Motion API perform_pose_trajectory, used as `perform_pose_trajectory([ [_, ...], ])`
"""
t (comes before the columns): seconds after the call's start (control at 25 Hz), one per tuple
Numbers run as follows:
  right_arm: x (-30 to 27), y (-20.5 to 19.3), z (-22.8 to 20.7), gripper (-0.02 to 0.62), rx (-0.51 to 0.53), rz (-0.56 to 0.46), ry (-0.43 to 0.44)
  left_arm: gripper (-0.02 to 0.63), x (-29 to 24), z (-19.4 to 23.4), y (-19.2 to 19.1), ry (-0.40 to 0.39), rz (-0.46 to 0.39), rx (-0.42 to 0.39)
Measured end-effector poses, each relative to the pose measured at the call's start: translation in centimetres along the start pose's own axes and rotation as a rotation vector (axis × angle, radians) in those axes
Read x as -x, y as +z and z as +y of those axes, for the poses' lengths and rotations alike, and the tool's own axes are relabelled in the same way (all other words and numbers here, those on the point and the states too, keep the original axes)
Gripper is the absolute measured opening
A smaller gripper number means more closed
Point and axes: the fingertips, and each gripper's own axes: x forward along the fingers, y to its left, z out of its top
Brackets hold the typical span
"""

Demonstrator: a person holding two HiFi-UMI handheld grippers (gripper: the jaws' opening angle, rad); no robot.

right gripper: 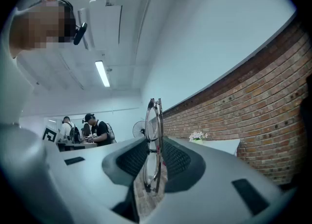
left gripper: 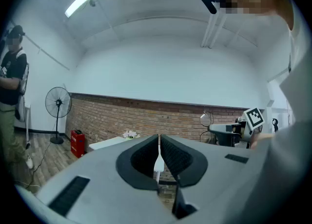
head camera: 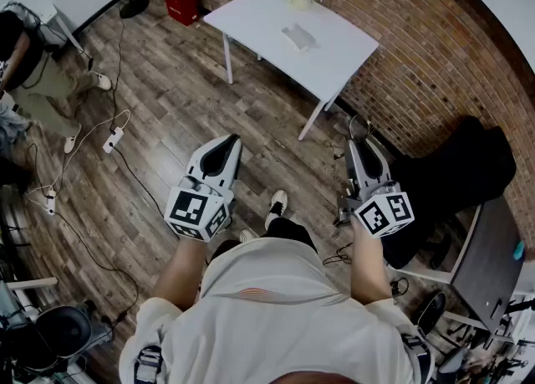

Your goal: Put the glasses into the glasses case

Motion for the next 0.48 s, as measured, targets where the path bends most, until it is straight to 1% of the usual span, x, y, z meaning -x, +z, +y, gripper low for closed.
perform_pose_trajectory([
  [0.24,-0.41,0.25,0.62,0.149,-0.003,-0.022,0.012,0.025,-0.19,0.12,-0.38,-0.010,0.006,0.009],
  [0.48,-0.16,0.05,0.11,0.149,-0.003,-0.013,-0.001,0.026,-0.78,-0.31,-0.59,-0.028,0.008,0.016],
])
